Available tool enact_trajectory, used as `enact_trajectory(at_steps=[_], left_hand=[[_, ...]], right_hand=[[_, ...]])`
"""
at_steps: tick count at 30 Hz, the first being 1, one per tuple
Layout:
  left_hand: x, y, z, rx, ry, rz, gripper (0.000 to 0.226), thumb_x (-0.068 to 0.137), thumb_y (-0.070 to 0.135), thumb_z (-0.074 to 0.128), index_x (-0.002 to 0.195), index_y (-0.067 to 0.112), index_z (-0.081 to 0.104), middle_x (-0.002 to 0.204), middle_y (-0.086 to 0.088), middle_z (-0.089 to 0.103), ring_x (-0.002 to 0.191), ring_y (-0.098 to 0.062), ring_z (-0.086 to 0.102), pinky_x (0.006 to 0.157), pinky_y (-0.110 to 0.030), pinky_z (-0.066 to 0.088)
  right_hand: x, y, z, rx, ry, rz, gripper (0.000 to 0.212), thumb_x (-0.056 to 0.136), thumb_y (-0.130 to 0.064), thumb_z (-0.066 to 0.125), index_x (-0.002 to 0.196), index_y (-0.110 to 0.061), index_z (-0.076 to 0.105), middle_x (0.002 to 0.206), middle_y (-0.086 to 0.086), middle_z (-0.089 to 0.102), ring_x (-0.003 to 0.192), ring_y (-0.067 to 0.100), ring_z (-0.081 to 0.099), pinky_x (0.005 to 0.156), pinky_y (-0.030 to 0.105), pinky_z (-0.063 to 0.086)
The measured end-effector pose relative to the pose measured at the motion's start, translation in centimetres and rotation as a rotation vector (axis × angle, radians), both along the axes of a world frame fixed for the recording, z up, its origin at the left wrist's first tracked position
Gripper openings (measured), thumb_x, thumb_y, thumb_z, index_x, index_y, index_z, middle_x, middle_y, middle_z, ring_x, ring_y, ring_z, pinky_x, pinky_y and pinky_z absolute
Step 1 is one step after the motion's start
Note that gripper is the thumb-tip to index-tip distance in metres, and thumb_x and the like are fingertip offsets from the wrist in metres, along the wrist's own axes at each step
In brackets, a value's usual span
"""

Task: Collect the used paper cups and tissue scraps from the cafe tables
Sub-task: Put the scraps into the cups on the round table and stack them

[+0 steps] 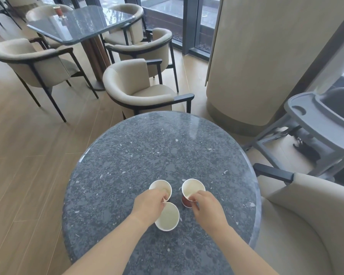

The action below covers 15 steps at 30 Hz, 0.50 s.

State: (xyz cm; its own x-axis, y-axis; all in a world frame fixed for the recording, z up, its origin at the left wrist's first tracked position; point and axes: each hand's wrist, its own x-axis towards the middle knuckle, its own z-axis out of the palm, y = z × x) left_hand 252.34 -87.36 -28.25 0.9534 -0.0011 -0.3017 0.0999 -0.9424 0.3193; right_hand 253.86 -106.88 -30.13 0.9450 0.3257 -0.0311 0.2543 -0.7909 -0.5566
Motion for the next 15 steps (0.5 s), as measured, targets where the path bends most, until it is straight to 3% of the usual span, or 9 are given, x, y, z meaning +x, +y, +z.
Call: enact_trajectory(at_steps=[7, 15], left_hand=[[-1.5, 1.3, 0.4, -0.050, -0.026, 0.016, 0.017, 0.088, 0.035, 0.054, 0.103, 0.029, 0.059, 0.103, 0.012, 0.064, 0.099, -0.015, 0.055, 0.077, -0.028, 0.043], [-2.9, 2.7, 0.9, -0.063, -0.076, 0.003, 0.017, 0.088, 0.036, 0.052, 0.102, 0.029, 0.060, 0.103, 0.010, 0.065, 0.099, -0.016, 0.056, 0.072, -0.027, 0.042]], right_hand=[[-0.8, 0.2, 1.3, 0.042, -0.075, 0.002, 0.012, 0.086, -0.010, 0.058, 0.093, -0.012, 0.067, 0.092, 0.000, 0.066, 0.087, 0.022, 0.056, 0.069, 0.022, 0.039], [-3.4, 2.4, 4.2, 0.103, -0.159, -0.018, 0.010, 0.082, -0.005, 0.062, 0.087, -0.012, 0.067, 0.088, -0.001, 0.067, 0.084, 0.023, 0.056, 0.066, 0.024, 0.042]])
